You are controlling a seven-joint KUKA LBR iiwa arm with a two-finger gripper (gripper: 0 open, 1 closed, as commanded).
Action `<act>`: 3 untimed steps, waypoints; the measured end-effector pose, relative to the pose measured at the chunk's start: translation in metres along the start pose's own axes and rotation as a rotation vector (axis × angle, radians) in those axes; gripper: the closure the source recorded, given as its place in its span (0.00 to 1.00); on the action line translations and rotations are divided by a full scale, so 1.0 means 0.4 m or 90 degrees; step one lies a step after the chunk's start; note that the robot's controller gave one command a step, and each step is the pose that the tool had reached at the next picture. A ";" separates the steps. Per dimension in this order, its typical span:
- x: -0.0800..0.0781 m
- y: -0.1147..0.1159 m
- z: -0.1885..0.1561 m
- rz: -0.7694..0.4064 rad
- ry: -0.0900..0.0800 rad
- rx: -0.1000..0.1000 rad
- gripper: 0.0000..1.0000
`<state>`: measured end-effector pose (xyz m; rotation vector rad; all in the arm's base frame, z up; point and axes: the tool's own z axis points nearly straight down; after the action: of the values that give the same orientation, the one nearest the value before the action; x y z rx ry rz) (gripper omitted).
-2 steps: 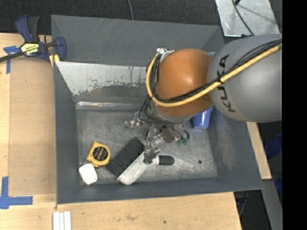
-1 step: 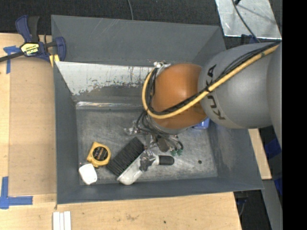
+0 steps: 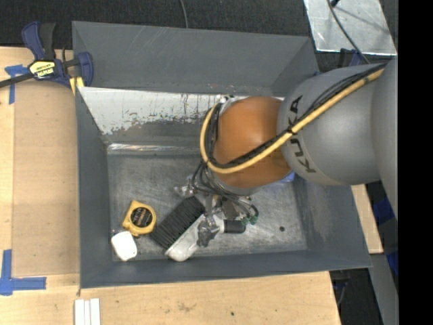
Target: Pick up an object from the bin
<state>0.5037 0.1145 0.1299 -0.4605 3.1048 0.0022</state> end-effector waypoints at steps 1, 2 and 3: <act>-0.013 -0.017 0.048 -0.116 -0.001 0.001 0.00; -0.072 -0.004 0.144 -0.026 0.002 0.001 1.00; -0.072 -0.004 0.144 -0.026 0.002 0.001 1.00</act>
Offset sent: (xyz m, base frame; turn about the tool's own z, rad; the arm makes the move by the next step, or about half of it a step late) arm 0.0273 0.0072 -0.0599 -0.0406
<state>0.5320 0.1214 0.0722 -0.5251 3.0981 -0.0002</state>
